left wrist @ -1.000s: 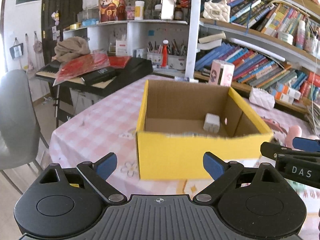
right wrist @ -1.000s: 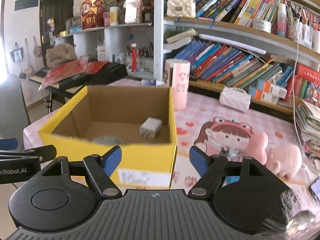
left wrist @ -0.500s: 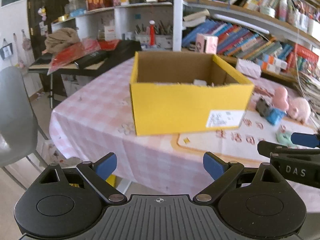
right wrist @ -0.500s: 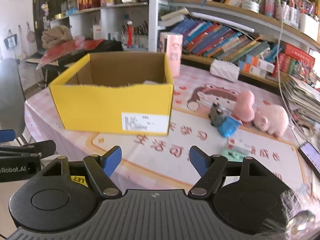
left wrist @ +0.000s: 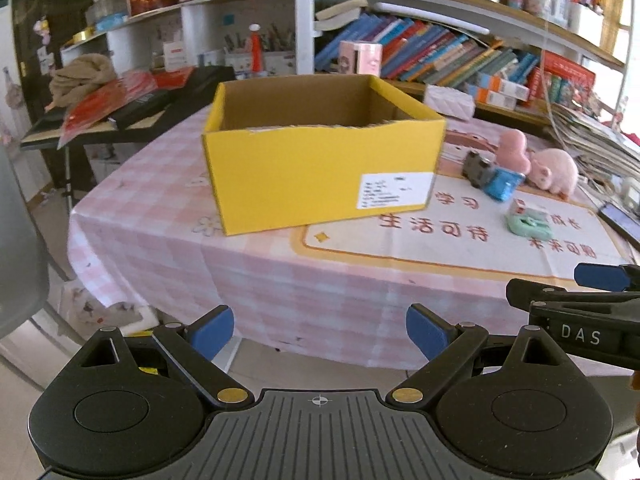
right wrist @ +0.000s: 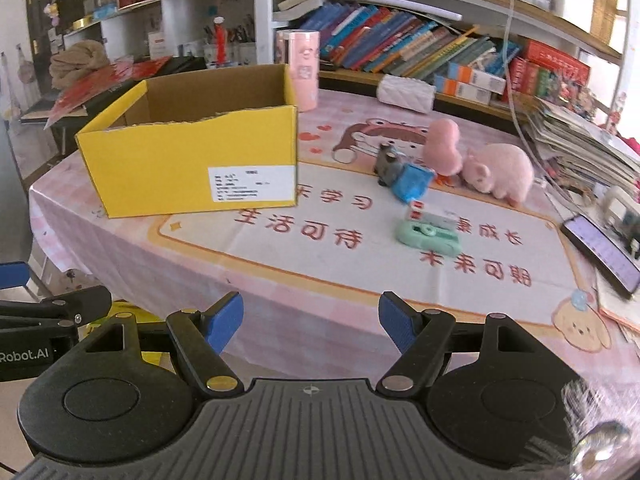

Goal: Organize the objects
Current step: 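Withdraw both open tools from the box back toward the table, then move left tool to the mint-green stapler and grasp it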

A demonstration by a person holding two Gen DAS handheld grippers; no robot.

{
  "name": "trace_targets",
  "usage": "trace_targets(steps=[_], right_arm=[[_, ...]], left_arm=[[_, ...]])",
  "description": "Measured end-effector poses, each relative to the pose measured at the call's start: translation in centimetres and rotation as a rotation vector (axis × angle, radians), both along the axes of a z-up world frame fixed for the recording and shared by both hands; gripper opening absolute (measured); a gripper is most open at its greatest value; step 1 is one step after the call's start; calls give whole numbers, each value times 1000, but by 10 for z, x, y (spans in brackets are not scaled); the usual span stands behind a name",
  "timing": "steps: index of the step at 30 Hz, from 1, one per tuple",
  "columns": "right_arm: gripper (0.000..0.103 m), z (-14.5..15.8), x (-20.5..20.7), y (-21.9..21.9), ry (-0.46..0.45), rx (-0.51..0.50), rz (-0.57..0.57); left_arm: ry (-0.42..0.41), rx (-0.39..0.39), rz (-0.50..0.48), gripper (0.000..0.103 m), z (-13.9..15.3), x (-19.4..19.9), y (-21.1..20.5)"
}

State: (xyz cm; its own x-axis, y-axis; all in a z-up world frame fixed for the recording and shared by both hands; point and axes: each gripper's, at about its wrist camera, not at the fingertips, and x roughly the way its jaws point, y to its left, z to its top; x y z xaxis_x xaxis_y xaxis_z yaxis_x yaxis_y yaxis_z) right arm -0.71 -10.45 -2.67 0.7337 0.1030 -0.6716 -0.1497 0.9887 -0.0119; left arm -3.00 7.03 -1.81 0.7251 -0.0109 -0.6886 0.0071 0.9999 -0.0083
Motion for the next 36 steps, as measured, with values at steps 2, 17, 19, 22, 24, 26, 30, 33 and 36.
trace_targets(steps=[2,17,19,22,24,26,30,33,36], right_arm=[[73,0,-4,-4,-5,-4,-20],[73,1,-18,-43,-3,-4,-182],[73,0,-17,-47,-2,-5,-198],[73,1,-16,-54,0,-8,-215],[73,1,-14,-60,-1,-11,-226],[73,2,-12,-66,0,-12,-239],[73,4,-7,-77,-3,-15,-255],[73,5,-1,-84,-4,-20,-257],[73,5,7,-94,-1,-20,-261]], left_arm=[[1,0,-22,95,0,0,-5],[-4,1,-160,95,0,11,-42],[-2,0,-171,95,0,14,-47],[-2,-3,-186,95,0,19,-55],[-4,-4,-201,95,0,22,-62],[-8,-4,-214,95,1,26,-68],[-15,-8,-225,95,3,34,-79],[-17,-10,-238,95,4,41,-89],[-21,-6,-246,95,5,49,-98]])
